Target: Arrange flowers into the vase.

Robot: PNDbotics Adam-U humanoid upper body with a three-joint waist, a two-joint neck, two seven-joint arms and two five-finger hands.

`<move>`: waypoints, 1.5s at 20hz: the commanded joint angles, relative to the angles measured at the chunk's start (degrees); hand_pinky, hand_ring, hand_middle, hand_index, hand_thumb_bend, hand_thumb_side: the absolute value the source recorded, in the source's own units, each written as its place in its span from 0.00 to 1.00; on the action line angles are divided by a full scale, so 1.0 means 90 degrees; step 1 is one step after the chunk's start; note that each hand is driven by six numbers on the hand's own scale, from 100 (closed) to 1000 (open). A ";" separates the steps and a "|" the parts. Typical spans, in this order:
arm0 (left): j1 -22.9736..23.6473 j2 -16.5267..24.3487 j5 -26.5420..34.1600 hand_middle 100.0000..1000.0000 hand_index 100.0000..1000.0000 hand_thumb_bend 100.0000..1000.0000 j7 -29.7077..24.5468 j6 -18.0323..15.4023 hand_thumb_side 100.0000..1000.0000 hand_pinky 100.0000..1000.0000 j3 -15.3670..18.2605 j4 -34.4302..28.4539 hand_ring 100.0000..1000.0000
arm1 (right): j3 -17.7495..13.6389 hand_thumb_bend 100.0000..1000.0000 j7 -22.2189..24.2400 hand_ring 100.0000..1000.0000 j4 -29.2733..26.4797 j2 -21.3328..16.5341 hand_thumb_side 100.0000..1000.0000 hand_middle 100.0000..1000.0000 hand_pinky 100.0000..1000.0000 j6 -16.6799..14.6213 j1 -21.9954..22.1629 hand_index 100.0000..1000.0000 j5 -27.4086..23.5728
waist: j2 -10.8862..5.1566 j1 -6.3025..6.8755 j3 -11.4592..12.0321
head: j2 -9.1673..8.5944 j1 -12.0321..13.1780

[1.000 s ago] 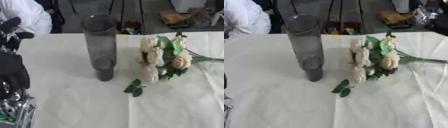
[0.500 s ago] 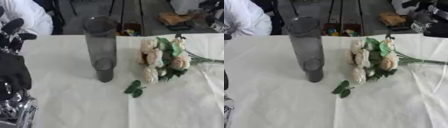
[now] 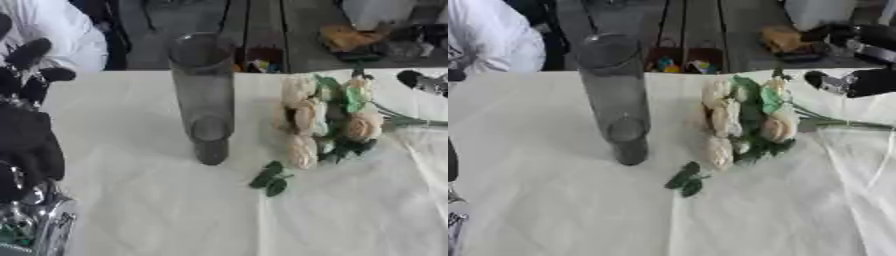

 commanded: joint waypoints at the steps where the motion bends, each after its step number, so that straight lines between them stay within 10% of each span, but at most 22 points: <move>1: -0.0042 0.0041 0.0004 0.78 0.89 0.39 -0.0018 0.0002 1.00 0.49 -0.0003 -0.0113 0.68 | -0.0115 0.42 0.0417 1.00 0.0034 -0.0142 0.70 1.00 0.95 -0.0046 -0.0134 1.00 0.0023 | -0.0088 -0.0027 0.0001 | -0.0080 -0.0003; 30: -0.0052 -0.0016 -0.0003 0.75 0.89 0.37 -0.0028 0.0042 1.00 0.49 -0.0034 -0.0113 0.68 | -0.0120 0.40 0.0433 1.00 0.1457 0.0456 0.69 0.97 0.96 0.0081 -0.0342 1.00 0.0902 | 0.0056 -0.0026 0.0090 | -0.0248 -0.0127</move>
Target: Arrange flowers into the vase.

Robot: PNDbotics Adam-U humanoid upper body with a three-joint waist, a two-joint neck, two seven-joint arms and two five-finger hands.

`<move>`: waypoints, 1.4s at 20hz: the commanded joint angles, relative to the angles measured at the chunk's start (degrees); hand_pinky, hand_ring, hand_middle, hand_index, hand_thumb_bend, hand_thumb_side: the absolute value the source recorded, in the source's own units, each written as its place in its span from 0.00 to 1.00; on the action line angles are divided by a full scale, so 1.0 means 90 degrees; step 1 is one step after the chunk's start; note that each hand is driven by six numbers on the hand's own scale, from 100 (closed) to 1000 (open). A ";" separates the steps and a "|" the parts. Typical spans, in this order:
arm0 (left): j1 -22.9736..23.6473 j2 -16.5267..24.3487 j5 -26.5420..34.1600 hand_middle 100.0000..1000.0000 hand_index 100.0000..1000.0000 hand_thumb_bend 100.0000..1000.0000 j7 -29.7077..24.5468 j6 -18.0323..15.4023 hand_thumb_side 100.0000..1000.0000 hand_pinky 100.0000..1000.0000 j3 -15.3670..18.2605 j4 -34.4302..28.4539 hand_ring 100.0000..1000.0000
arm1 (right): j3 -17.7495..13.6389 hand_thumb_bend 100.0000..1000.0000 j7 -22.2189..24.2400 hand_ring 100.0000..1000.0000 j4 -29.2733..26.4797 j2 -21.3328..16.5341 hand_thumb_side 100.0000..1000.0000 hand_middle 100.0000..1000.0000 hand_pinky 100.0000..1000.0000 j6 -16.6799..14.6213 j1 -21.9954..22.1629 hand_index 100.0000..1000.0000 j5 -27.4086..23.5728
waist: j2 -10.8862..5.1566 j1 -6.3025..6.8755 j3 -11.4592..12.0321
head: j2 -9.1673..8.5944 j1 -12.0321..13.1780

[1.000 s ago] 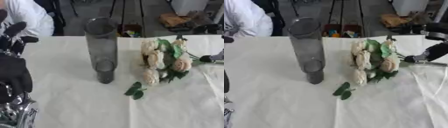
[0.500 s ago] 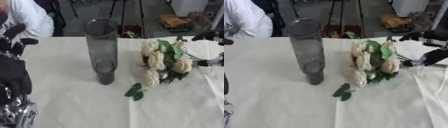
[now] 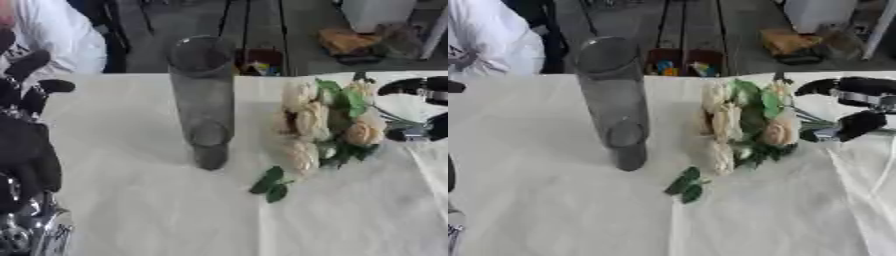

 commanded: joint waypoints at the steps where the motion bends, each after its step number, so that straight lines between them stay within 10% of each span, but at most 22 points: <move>1: -0.0056 -0.0005 -0.0005 0.75 0.89 0.37 -0.0004 0.0010 1.00 0.49 -0.0028 -0.0113 0.68 | -0.0110 0.39 -0.0055 1.00 0.0140 -0.0099 0.68 0.97 0.96 0.0004 -0.0165 1.00 0.0110 | -0.0082 -0.0007 0.0011 | -0.0088 -0.0048; 28: -0.0119 0.0005 -0.0019 0.73 0.90 0.35 -0.0050 0.0027 1.00 0.49 -0.0074 -0.0113 0.69 | -0.0387 0.37 -0.0524 1.00 0.0805 -0.0140 0.66 0.99 0.95 0.0216 -0.0477 1.00 0.0756 | 0.0130 -0.0030 0.0161 | -0.0428 -0.0267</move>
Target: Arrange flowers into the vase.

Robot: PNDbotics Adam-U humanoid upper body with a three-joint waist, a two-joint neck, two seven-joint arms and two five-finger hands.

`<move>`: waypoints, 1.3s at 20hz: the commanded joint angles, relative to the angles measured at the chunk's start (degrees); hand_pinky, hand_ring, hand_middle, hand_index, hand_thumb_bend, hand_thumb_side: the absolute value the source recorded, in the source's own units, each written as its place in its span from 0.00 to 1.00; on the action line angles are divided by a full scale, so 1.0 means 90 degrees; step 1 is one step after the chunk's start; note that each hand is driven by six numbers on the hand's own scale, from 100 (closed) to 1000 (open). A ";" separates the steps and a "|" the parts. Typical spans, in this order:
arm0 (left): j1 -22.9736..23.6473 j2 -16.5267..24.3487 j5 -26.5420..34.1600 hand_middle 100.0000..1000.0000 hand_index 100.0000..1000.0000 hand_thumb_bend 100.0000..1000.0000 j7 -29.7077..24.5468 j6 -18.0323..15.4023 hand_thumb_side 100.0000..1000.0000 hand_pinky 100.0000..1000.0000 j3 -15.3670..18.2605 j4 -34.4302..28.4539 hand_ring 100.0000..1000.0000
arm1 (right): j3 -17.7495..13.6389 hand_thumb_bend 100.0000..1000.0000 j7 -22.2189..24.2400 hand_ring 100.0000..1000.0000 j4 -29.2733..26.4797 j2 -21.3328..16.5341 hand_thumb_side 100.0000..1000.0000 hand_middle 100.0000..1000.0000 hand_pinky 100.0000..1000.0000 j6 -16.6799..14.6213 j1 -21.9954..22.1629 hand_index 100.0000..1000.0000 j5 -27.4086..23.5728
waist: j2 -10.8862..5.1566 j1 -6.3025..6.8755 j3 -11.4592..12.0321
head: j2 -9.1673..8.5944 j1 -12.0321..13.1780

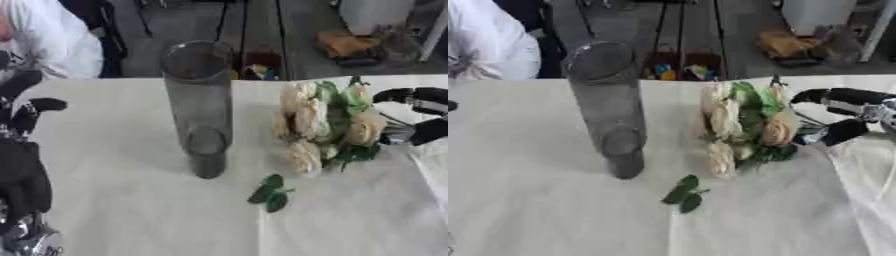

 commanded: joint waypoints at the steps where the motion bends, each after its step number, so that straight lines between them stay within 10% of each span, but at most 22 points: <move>1: -0.0086 0.0044 -0.0017 0.73 0.90 0.35 -0.0020 -0.0002 1.00 0.49 -0.0014 -0.0113 0.69 | -0.0122 0.37 -0.0108 1.00 0.0058 -0.0242 0.66 1.00 0.95 0.0043 -0.0169 1.00 0.0135 | -0.0093 -0.0011 0.0012 | -0.0118 -0.0056; 18: -0.0083 0.0050 -0.0064 0.72 0.90 0.34 -0.0013 0.0034 1.00 0.49 -0.0035 -0.0113 0.69 | -0.0263 0.32 0.0171 1.00 0.0314 -0.0331 0.58 1.00 0.96 0.0040 -0.0234 1.00 0.0371 | 0.0081 -0.0026 0.0077 | -0.0251 -0.0172; 26: -0.0078 0.0023 -0.0065 0.72 0.90 0.33 -0.0016 0.0060 1.00 0.49 -0.0042 -0.0113 0.69 | -0.0221 0.26 -0.0040 0.96 0.0241 -0.0271 0.62 0.85 0.88 -0.0008 -0.0232 0.98 0.0319 | 0.0087 -0.0009 0.0077 | -0.0269 -0.0188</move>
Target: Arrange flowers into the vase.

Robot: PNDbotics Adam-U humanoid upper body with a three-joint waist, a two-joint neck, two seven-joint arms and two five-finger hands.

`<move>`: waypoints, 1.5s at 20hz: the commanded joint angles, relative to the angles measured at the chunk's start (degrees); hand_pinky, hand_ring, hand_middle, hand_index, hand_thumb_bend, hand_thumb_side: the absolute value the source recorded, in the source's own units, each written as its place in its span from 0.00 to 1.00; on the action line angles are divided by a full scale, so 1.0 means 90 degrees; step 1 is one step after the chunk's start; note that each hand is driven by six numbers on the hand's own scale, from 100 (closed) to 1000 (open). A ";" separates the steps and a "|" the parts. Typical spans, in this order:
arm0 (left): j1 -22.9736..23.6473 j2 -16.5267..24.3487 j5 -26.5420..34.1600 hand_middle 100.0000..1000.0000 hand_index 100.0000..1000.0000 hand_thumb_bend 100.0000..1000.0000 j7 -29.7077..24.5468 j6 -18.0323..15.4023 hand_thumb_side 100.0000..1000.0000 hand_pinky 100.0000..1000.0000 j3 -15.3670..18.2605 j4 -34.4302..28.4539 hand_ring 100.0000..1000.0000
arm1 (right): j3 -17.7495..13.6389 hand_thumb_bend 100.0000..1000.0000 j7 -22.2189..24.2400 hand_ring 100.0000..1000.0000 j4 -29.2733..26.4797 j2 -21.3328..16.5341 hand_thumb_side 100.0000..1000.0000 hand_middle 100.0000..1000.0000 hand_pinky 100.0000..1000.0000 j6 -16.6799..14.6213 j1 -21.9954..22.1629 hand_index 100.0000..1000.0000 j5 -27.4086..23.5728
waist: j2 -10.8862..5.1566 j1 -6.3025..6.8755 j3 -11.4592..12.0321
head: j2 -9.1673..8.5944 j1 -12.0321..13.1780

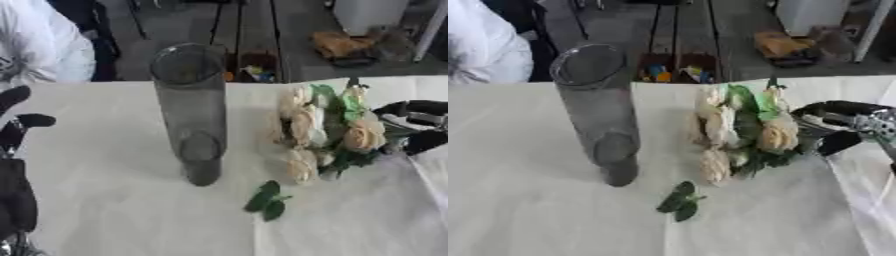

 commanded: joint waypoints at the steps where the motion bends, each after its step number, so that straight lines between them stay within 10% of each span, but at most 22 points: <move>1: -0.0054 0.0019 -0.0021 0.72 0.90 0.33 0.0000 0.0023 1.00 0.49 -0.0025 -0.0113 0.69 | -0.0019 0.25 -0.0157 0.95 -0.0115 -0.0220 0.61 0.84 0.88 0.0005 -0.0127 0.97 -0.0009 | -0.0111 -0.0007 0.0004 | -0.0088 -0.0026; 18: -0.0079 -0.0013 -0.0039 0.70 0.90 0.33 0.0027 0.0043 1.00 0.49 0.0009 -0.0113 0.68 | 0.0098 0.11 -0.0418 0.84 0.0002 -0.0106 0.37 0.67 0.82 -0.0149 0.0202 0.83 0.0242 | -0.0076 -0.0019 0.0029 | -0.0098 -0.0045; 30: -0.0087 -0.0024 -0.0030 0.69 0.90 0.32 0.0018 0.0067 1.00 0.48 0.0010 -0.0113 0.68 | 0.0165 0.02 -0.0747 0.56 0.0089 0.0000 0.37 0.39 0.55 0.0047 0.0257 0.61 0.0186 | -0.0060 -0.0026 0.0038 | -0.0109 -0.0057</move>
